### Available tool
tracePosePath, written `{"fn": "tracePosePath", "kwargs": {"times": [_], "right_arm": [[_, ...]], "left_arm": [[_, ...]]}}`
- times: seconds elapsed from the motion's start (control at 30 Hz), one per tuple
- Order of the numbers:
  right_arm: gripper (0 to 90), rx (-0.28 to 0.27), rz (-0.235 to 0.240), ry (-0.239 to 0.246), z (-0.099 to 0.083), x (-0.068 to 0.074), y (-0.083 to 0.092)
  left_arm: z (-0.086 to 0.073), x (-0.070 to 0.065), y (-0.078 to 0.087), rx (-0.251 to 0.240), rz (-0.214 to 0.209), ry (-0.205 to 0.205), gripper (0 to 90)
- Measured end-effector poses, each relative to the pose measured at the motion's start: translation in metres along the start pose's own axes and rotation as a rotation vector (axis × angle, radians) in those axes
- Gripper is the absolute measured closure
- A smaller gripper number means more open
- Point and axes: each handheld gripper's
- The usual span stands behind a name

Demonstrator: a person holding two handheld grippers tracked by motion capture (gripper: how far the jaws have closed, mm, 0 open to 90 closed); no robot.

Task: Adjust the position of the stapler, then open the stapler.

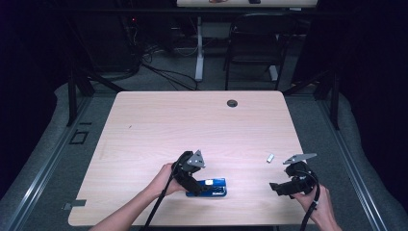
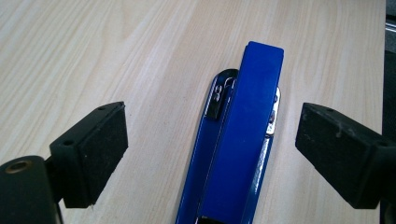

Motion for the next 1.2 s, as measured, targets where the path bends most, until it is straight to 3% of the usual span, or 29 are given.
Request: {"fn": "tracePosePath", "kwargs": {"times": [0.2, 0.43, 0.73, 0.9, 1.2], "right_arm": [[11.7, -0.043, 0.098, 0.012, 0.015, 0.022, -0.004], [13.3, -0.052, 0.175, 0.093, 0.038, 0.059, -0.016], [17.6, -0.044, 0.197, 0.126, 0.052, 0.081, -0.029], [32.2, -0.026, 0.206, 0.126, 0.054, 0.085, -0.034], [74.1, -0.011, 0.275, 0.034, 0.052, 0.083, -0.046]], "left_arm": [[0.001, -0.002, -0.001, -0.001, 0.000, 0.000, 7.2], [0.001, -0.003, -0.004, 0.003, -0.001, -0.002, 6.8], [0.002, -0.008, -0.006, 0.004, 0.005, -0.010, 8.3], [0.002, -0.012, -0.009, -0.007, 0.000, -0.030, 15.1], [0.006, -0.023, -0.022, 0.023, 0.009, -0.061, 27.1]]}}
Point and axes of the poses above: each handheld gripper's, and its own axes: y roughly backward along the jaws, z roughly out of its top, x roughly to its left, and after that the axes turned 5 degrees about y, right-handed
